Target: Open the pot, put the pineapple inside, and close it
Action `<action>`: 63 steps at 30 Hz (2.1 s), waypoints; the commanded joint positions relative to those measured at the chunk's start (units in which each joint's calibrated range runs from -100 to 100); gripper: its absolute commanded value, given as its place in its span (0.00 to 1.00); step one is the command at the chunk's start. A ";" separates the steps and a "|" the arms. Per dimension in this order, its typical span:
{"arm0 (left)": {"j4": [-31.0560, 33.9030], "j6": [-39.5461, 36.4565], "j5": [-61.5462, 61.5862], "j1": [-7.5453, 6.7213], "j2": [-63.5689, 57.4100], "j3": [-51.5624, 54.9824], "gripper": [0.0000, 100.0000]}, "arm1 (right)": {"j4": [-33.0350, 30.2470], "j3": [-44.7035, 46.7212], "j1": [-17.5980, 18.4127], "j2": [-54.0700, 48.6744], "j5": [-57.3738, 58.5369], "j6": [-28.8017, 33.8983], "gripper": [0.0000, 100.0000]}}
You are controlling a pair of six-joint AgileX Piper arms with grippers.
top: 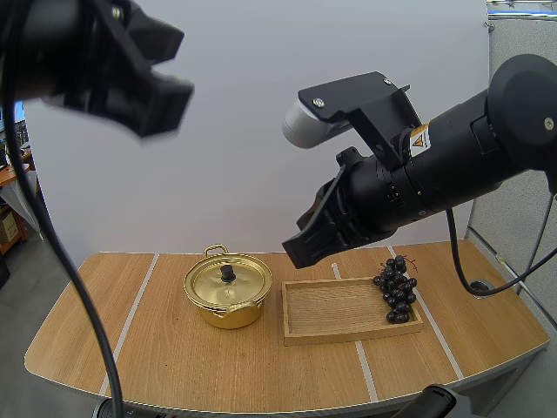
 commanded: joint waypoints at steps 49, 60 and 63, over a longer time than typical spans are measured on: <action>10.13 -28.95 -61.34 -0.18 -31.28 45.85 0.00 | -7.96 13.90 -19.72 -30.98 -52.78 24.49 0.00; 10.13 -28.59 -69.50 1.98 -31.28 64.93 0.00 | -7.96 36.53 -19.72 -30.98 -70.91 23.18 0.00; 10.13 -28.59 -73.85 2.50 -31.28 68.99 0.00 | -7.96 40.44 -19.72 -30.98 -71.03 23.18 0.00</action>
